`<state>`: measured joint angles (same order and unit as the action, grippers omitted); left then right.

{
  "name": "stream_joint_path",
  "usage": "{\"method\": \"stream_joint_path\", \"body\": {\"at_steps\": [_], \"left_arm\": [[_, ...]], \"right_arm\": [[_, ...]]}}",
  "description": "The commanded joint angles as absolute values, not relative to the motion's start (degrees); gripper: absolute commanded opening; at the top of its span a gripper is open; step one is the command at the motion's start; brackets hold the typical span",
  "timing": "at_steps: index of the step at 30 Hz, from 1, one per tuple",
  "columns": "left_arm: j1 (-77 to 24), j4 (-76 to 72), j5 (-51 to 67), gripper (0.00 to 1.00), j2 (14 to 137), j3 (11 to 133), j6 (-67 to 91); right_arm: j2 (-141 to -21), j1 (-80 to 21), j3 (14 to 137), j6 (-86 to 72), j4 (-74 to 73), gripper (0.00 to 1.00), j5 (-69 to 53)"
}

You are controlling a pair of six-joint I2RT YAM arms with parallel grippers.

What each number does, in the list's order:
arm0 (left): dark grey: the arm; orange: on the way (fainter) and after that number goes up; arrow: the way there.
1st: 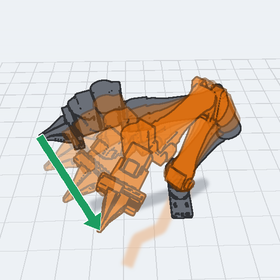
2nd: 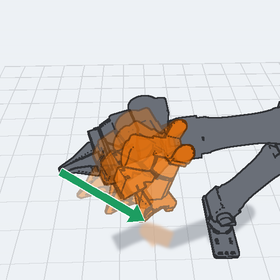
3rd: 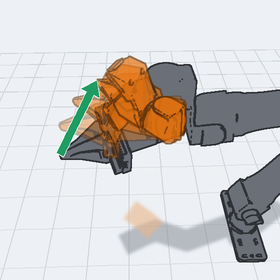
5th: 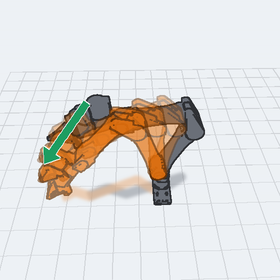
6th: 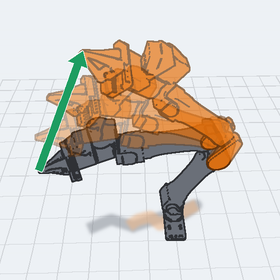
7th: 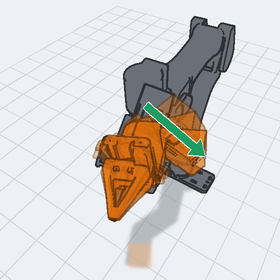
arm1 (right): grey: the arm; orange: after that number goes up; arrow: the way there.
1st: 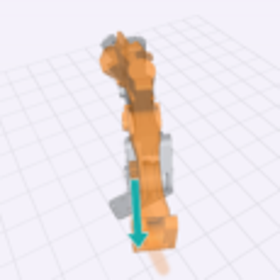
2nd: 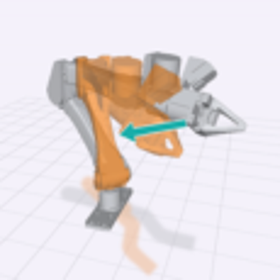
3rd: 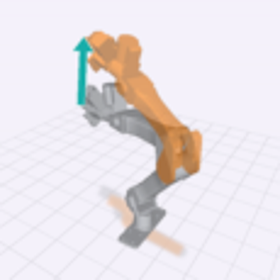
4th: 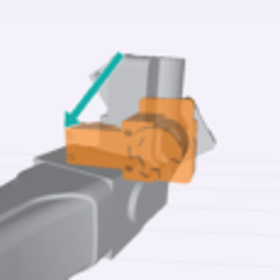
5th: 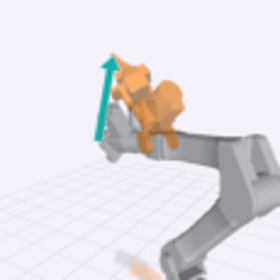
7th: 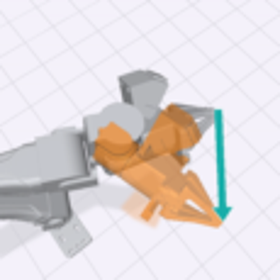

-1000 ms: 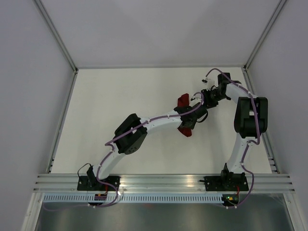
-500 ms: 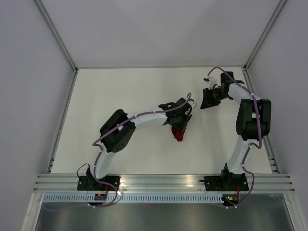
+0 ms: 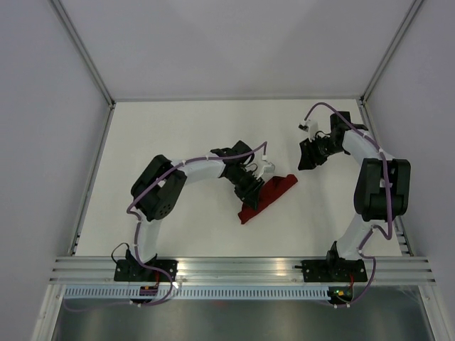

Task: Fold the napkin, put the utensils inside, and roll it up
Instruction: Roll the napkin with the utensil

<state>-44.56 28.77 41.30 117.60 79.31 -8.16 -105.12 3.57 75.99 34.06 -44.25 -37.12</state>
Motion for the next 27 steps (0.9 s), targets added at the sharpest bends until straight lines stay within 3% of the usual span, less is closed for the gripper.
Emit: {"method": "stream_joint_path", "body": {"at_steps": [1,9,19,27], "left_arm": [[-41.8,34.2,51.9,0.39,116.9,80.9,-15.6],[-38.9,43.9,51.0,0.43,119.4,85.5,-19.8],[-37.5,42.9,49.1,0.41,120.5,86.7,-16.9],[-37.5,35.8,49.1,0.41,113.7,84.5,-11.5]], "right_arm": [[-98.6,3.1,72.6,47.4,-46.8,0.52,-40.8],[-87.5,-2.4,61.5,61.0,-45.4,0.66,-39.6],[-84.6,-10.7,56.9,64.5,-42.1,0.66,-35.9],[-85.8,-14.5,55.1,60.0,-36.1,0.61,-31.8]]}}
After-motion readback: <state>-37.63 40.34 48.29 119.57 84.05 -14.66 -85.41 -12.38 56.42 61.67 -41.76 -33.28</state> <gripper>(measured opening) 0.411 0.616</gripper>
